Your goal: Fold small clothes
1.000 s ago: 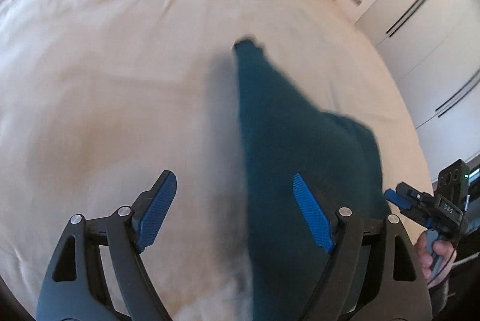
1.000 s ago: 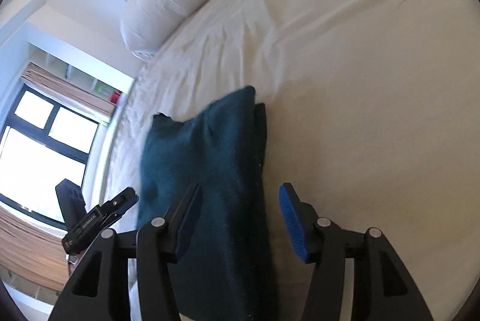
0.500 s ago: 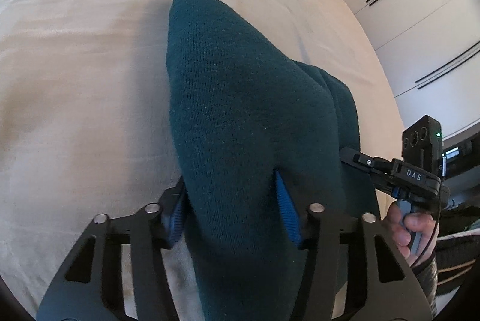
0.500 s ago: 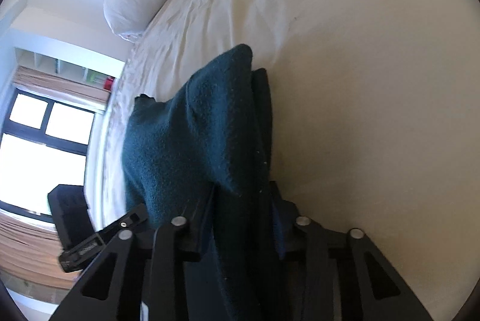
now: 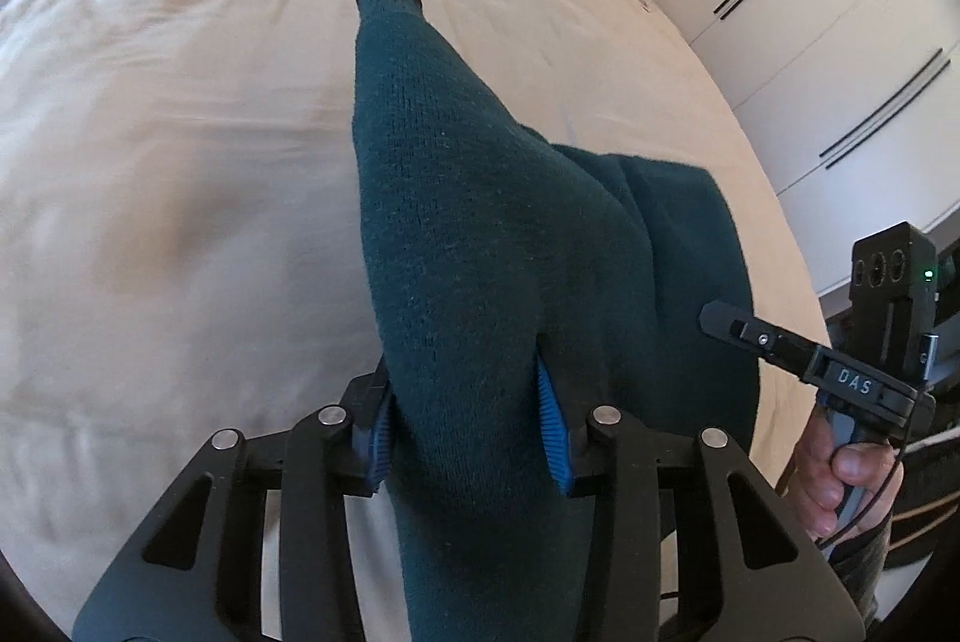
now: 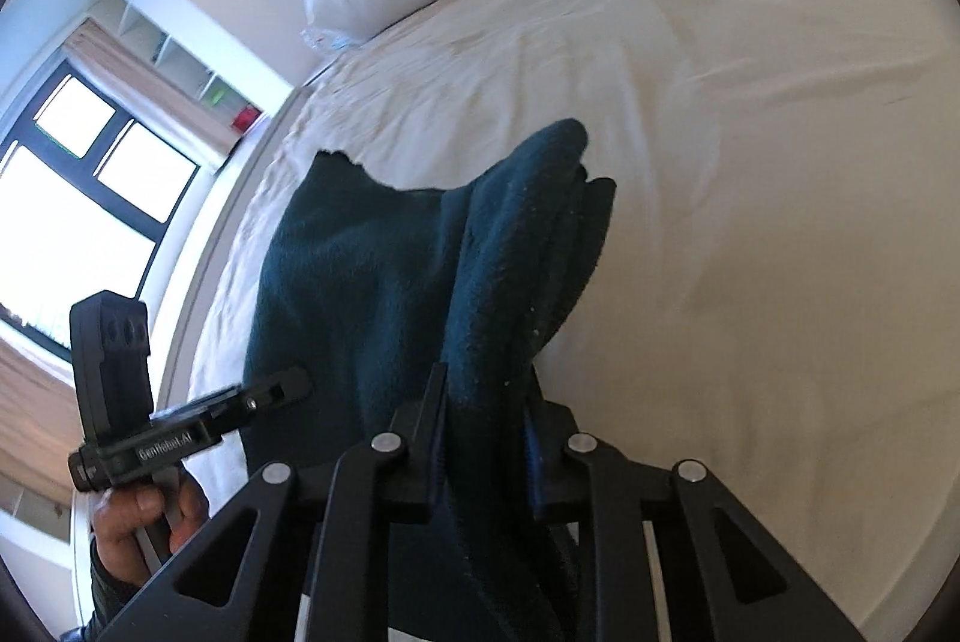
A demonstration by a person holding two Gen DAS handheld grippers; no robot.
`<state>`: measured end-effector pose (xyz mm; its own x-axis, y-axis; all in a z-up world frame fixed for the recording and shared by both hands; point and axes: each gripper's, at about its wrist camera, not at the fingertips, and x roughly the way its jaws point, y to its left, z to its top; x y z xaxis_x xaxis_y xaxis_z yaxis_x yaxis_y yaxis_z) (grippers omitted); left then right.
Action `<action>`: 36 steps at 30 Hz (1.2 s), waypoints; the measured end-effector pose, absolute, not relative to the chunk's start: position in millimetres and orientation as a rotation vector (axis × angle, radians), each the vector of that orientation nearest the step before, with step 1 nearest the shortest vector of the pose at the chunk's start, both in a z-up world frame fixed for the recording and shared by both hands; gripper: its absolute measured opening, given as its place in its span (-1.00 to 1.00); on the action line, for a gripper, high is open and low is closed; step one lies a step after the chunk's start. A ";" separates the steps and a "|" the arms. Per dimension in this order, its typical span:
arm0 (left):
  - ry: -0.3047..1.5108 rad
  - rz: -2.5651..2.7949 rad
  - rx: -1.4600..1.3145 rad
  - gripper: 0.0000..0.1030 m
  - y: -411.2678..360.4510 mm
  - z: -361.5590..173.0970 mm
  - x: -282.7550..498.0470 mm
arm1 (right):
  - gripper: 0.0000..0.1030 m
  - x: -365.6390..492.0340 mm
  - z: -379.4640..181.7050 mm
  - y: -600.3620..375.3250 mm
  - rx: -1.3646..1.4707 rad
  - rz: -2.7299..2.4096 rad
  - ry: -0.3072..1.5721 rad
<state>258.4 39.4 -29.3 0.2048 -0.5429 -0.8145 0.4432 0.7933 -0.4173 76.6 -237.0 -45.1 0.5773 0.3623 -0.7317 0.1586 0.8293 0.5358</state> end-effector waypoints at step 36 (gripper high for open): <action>0.562 -0.372 0.111 1.00 160.8 33.9 91.1 | 0.10 -34.0 -58.8 -175.3 0.526 -0.029 0.831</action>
<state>91.1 160.8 33.9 0.7817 -0.3139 -0.5389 0.3737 0.9275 0.0018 -34.0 -175.3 -58.8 0.6814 0.1773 -0.7101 0.2258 0.8720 0.4343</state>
